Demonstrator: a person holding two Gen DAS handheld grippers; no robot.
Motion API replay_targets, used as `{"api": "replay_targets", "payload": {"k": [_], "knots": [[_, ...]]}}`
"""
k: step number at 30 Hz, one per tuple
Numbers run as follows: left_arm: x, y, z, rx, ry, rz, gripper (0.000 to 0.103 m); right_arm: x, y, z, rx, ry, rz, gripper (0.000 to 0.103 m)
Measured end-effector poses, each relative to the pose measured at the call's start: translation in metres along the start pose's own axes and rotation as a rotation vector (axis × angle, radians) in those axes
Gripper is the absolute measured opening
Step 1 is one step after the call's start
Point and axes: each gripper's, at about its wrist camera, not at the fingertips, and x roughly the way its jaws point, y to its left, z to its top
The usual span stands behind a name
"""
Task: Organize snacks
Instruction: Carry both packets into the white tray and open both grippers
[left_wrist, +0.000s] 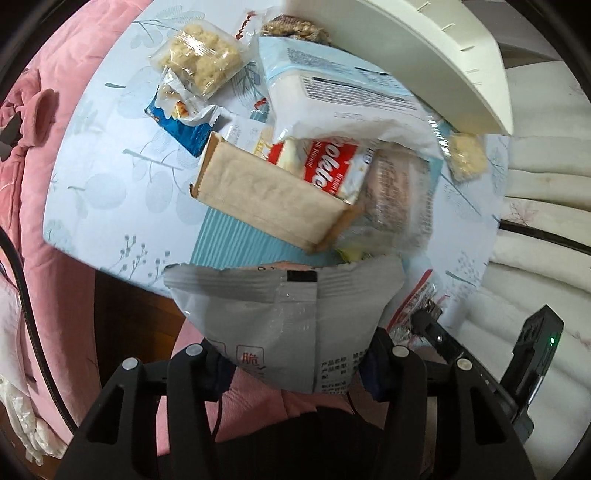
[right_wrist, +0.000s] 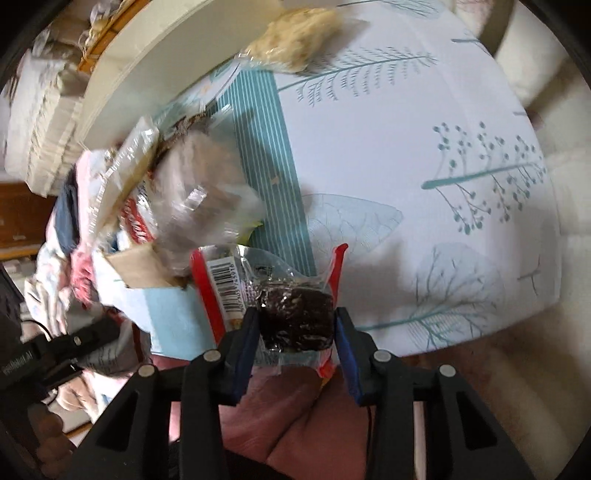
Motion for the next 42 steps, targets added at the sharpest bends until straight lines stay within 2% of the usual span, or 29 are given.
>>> {"api": "replay_targets", "payload": {"k": [5,10,15,21,30,42], "knots": [[-0.028,-0.006,-0.02,0.025,-0.042,-0.037,0.053,-0.035,-0.018,0.004,0.025,-0.018,0.05,0.04],[-0.052,-0.011,-0.037,0.02,-0.093,-0.066,0.053,-0.068,-0.019,0.015,0.002,-0.047,0.082,0.04],[-0.069,-0.018,-0.041,0.044,-0.128,-0.096,0.053,-0.092,-0.003,0.02,-0.053,-0.092,0.112,0.041],[-0.092,-0.029,-0.033,0.09,-0.172,-0.107,0.053,-0.098,0.036,0.028,-0.094,-0.128,0.162,0.041],[-0.127,-0.041,0.017,0.149,-0.22,-0.095,0.053,-0.111,0.075,0.067,-0.114,-0.183,0.195,0.041],[-0.155,-0.063,0.113,0.205,-0.236,-0.084,0.053,-0.113,0.111,0.131,-0.078,-0.241,0.241,0.041]]}}
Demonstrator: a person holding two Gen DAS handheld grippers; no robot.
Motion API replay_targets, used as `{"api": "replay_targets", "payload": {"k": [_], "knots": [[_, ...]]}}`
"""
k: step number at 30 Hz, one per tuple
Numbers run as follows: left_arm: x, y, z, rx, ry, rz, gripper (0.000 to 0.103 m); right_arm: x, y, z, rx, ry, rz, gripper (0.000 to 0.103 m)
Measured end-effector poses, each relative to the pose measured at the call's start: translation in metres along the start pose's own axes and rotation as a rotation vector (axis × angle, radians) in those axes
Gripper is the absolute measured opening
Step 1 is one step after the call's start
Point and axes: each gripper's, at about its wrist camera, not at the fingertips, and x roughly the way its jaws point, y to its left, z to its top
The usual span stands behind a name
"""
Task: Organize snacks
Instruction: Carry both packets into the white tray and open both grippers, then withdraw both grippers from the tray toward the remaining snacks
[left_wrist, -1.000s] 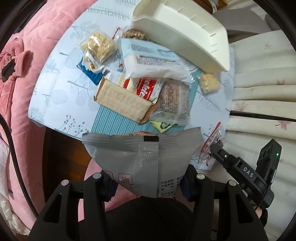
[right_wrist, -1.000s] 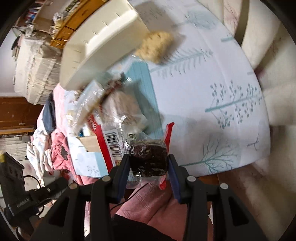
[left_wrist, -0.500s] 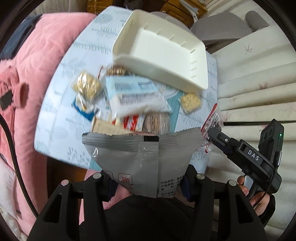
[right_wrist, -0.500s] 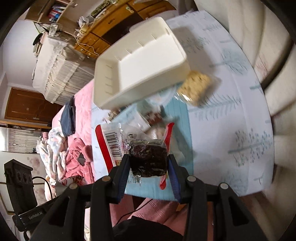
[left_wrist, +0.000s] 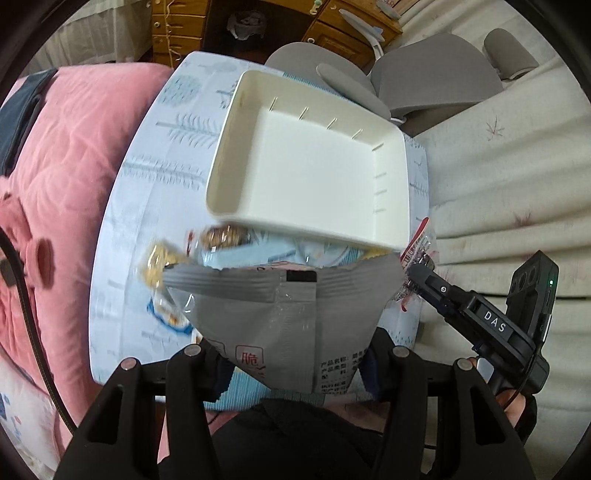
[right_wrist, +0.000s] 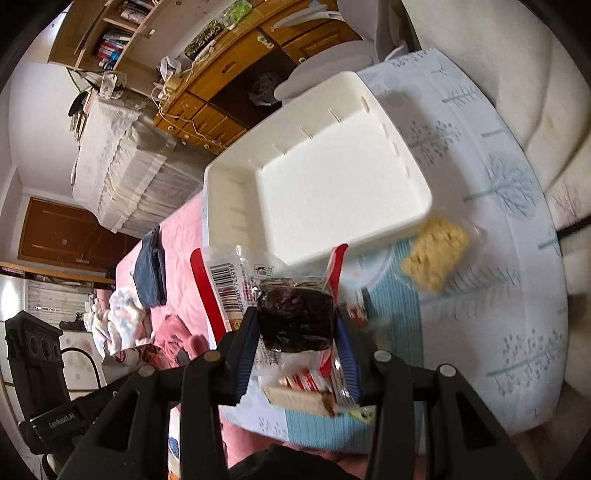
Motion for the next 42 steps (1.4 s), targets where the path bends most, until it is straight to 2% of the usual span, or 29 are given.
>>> {"api": "replay_targets", "payload": {"k": [6,16,17,20,25,33,42], "knots": [[0.017,-0.005,0.046,0.035,0.004,-0.017,0.053,0.013,0.004,0.029,0.013,-0.04,-0.005,0.041],[0.054,-0.016,0.094,0.084,0.031,-0.016,0.055,0.027,0.004,0.056,0.042,-0.094,-0.026,0.043],[0.057,-0.016,0.097,0.081,0.027,-0.014,0.057,0.029,0.003,0.058,0.049,-0.095,-0.033,0.043],[0.059,-0.018,0.102,0.085,0.004,-0.047,0.082,0.035,0.0,0.063,0.076,-0.089,-0.046,0.045],[0.057,-0.026,0.101,0.132,-0.01,-0.035,0.083,0.035,0.0,0.064,0.092,-0.101,-0.044,0.074],[0.053,-0.021,0.083,0.12,-0.014,-0.045,0.083,0.026,0.0,0.051,0.106,-0.104,-0.037,0.076],[0.038,-0.023,0.033,0.165,-0.077,-0.072,0.083,0.007,-0.006,0.012,0.094,-0.111,-0.02,0.078]]}}
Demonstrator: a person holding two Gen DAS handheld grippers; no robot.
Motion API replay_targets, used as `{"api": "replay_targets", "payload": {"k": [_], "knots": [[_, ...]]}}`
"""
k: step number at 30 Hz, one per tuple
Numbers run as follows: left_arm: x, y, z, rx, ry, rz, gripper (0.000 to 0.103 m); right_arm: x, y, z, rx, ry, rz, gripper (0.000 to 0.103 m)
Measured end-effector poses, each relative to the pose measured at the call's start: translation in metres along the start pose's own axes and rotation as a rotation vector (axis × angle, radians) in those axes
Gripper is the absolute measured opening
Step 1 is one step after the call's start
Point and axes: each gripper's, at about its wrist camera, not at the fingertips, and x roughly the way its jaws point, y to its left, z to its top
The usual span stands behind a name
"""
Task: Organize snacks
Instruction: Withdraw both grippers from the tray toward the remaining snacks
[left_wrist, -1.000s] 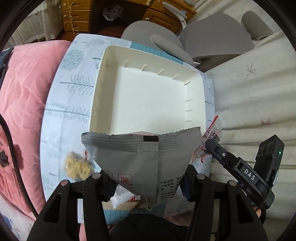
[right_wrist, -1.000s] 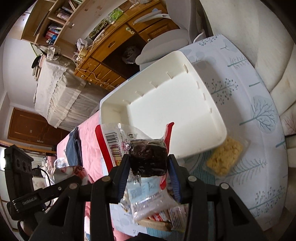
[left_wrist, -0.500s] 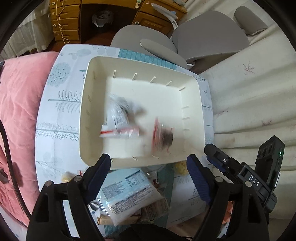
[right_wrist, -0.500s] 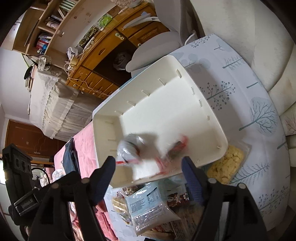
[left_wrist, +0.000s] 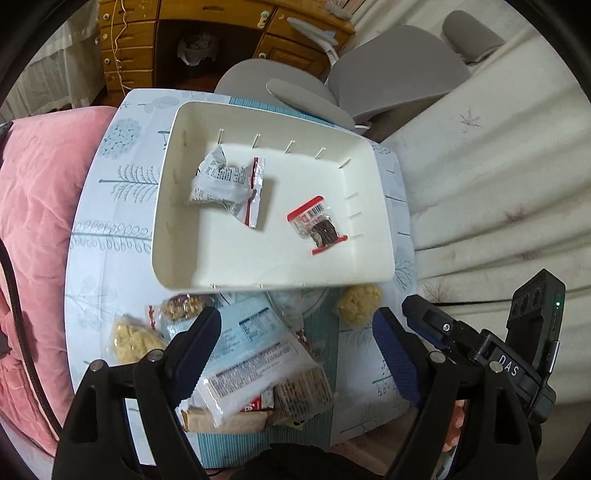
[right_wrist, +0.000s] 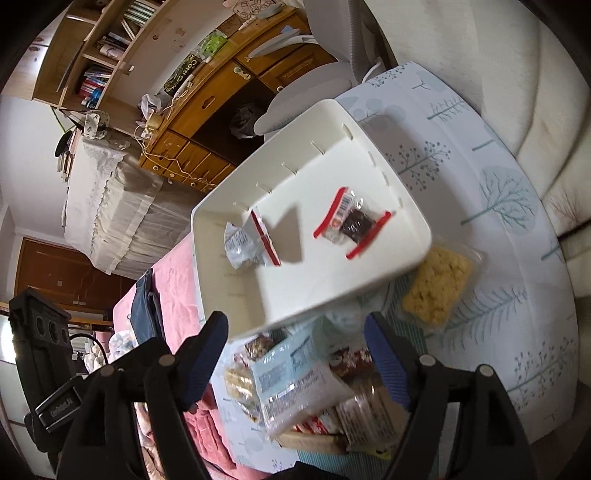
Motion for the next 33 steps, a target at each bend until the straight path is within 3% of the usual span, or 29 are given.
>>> {"api": "replay_targets", "payload": {"k": [17,33], "knots": [[-0.026,-0.004,-0.115,-0.007,-0.056,0.041,0.083,-0.046,-0.041,-0.092,-0.025,0.002,0.051,0.082],[-0.037,-0.013,-0.166,0.081,-0.079,0.122,0.083,-0.051,-0.082,-0.15,0.054,0.037,0.097,0.082]]}}
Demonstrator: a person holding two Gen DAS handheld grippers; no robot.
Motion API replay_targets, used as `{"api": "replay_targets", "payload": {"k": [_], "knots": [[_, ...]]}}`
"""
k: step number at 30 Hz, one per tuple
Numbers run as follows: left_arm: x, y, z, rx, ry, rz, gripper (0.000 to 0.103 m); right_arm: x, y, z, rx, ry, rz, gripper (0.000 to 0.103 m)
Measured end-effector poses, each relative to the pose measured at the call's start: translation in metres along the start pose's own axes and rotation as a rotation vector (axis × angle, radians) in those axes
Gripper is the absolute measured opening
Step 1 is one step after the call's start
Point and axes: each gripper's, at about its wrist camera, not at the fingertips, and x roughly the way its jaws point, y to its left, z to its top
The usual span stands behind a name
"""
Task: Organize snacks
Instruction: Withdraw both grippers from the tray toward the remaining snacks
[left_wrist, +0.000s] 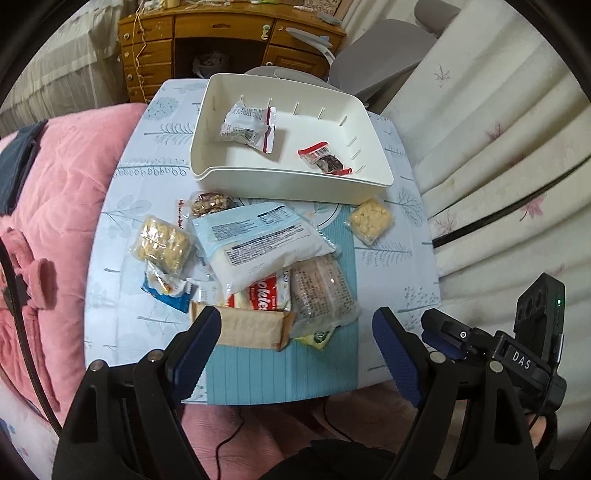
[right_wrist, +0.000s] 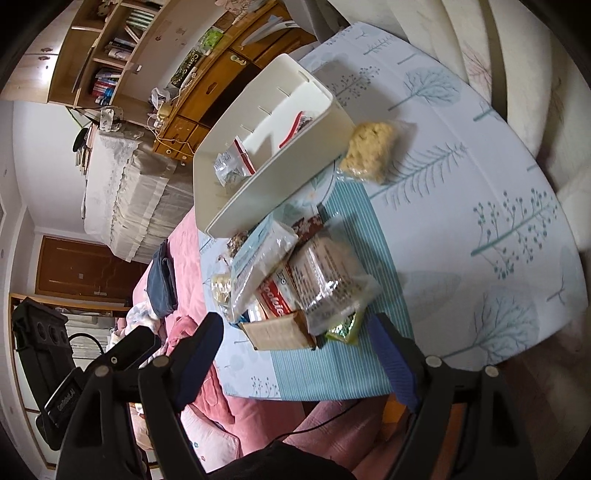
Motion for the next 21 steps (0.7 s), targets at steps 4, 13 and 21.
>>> {"api": "replay_targets", "payload": {"k": [4,13,21], "knots": [[0.002,0.004,0.0,0.034,0.001,0.009,0.083,0.005,-0.005,-0.01,0.037,0.01,0.013,0.082],[0.017,0.015,0.009,0.18,0.05,0.036,0.083,0.027,-0.017,-0.023,0.166,0.009,0.017,0.082],[0.037,0.024,0.026,0.349,0.111,0.027,0.083,0.046,-0.009,-0.033,0.224,-0.046,-0.054,0.082]]}}
